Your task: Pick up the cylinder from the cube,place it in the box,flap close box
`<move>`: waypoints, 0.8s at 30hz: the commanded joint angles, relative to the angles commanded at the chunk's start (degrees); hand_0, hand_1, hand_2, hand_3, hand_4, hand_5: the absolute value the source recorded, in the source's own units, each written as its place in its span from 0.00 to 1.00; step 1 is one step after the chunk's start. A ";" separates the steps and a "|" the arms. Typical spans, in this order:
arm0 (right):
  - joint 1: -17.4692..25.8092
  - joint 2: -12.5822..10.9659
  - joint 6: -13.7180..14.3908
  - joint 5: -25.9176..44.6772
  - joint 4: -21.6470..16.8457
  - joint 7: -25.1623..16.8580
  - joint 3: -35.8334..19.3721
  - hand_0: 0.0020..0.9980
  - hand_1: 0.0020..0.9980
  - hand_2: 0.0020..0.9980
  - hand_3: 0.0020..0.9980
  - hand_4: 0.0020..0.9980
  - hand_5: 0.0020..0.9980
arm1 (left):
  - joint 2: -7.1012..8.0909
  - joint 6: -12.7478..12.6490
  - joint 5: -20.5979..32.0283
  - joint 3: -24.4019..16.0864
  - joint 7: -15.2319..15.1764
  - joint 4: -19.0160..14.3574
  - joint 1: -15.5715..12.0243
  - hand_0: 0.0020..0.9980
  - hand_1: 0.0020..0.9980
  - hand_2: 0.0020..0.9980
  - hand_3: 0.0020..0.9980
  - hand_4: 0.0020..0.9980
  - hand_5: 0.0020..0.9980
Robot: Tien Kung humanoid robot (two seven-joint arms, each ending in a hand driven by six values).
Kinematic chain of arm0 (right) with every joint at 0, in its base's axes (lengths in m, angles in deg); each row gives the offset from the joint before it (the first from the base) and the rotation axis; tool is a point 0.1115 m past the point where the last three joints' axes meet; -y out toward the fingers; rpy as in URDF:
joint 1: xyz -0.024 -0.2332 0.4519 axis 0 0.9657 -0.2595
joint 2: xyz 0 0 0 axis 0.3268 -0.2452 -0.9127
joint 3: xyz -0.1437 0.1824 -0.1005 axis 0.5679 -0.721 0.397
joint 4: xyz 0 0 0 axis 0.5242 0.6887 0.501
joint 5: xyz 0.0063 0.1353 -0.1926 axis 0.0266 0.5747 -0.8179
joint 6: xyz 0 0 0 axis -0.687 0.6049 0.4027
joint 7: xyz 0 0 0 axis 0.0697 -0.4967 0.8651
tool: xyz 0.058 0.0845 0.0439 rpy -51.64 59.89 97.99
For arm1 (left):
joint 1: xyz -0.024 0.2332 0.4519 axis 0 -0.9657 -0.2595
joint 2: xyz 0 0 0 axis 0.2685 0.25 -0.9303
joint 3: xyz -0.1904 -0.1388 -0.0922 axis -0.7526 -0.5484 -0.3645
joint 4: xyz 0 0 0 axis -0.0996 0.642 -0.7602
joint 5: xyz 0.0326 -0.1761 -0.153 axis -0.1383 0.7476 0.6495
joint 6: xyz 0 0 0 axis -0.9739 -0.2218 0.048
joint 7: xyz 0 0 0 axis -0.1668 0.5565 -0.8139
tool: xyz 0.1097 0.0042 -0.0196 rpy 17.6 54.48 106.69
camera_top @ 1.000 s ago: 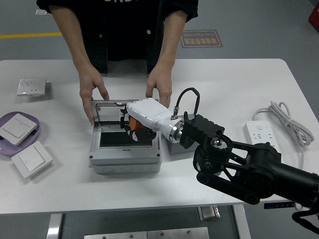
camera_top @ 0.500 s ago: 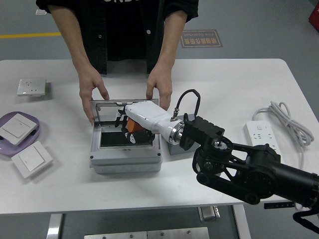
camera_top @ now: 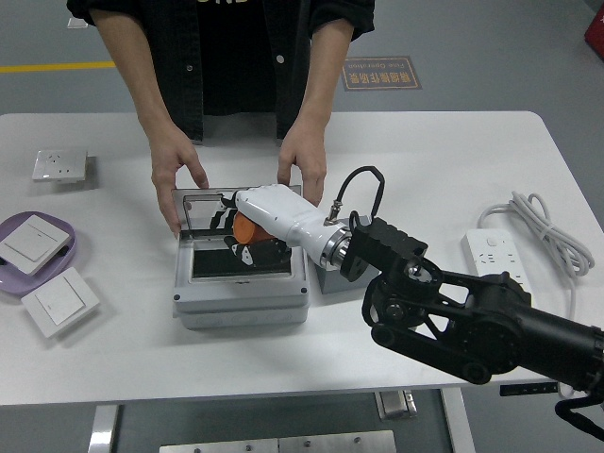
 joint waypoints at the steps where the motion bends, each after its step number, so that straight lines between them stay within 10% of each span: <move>1: -0.02 -0.01 0.06 0.06 0.03 0.14 -0.05 0.62 0.61 0.62 0.64 0.69 0.38 | 0.00 0.00 0.01 0.02 0.00 0.00 0.01 0.69 0.69 0.68 0.72 0.70 0.22; 2: -0.02 -0.02 0.09 0.12 0.07 0.27 -0.10 0.62 0.61 0.62 0.64 0.69 0.38 | 0.00 0.00 0.01 0.05 0.00 0.00 0.02 0.69 0.69 0.68 0.72 0.70 0.22; 3: -0.03 -0.02 0.11 0.21 0.10 0.38 -0.15 0.64 0.62 0.60 0.62 0.99 0.71 | 0.00 0.00 0.04 0.08 0.00 0.00 0.02 0.69 0.69 0.68 0.72 0.70 0.21; 8: -0.07 -0.05 -0.17 1.69 0.28 0.29 -0.30 0.64 0.62 0.60 0.62 0.99 0.71 | 0.00 0.00 0.09 0.21 0.02 0.01 0.05 0.69 0.69 0.68 0.72 0.70 0.21; 9: -0.06 -0.05 -0.12 2.16 0.31 0.09 -0.33 0.66 0.61 0.60 0.61 1.00 1.00 | 0.00 0.00 0.13 0.23 0.01 0.02 0.05 0.69 0.69 0.68 0.71 0.70 0.22; 24: 0.40 -0.75 1.77 11.21 -1.27 -2.34 -0.97 0.78 0.68 0.68 0.66 1.00 1.00 | 0.01 0.01 -0.27 0.03 0.07 -0.06 0.06 0.69 0.69 0.68 0.71 0.70 0.22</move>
